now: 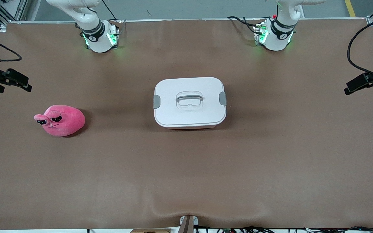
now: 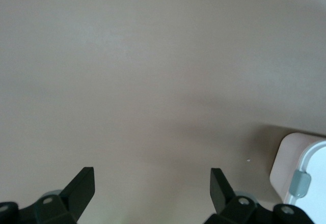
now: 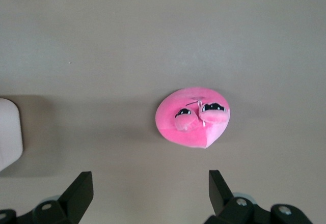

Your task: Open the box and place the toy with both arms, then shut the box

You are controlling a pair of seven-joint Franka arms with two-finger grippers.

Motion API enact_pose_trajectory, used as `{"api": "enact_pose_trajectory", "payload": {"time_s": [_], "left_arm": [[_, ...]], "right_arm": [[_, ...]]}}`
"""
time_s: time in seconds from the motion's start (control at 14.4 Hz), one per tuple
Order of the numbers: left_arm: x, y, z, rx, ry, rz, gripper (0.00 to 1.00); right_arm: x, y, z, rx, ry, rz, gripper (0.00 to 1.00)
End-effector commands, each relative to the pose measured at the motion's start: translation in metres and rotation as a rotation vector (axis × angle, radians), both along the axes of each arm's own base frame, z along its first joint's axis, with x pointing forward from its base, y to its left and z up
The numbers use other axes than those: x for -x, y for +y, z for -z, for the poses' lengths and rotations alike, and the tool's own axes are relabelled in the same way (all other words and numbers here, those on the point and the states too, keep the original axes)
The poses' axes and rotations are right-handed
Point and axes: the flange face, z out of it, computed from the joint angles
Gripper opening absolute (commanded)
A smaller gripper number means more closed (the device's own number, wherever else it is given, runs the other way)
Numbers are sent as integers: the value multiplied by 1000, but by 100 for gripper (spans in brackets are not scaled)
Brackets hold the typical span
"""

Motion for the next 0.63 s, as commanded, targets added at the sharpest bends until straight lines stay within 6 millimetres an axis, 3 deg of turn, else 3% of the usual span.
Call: {"api": "enact_pose_trajectory", "payload": {"time_s": [0.0, 0.28, 0.56], "left_arm": [[-6, -14, 0, 9, -3, -56, 100], [-10, -33, 8, 6, 11, -177, 100], [-10, -66, 15, -1, 22, -244, 100]], "right_arm": [[2, -8, 14, 11, 0, -49, 100], [0, -13, 43, 19, -12, -207, 100], [0, -18, 66, 16, -3, -325, 100]]}}
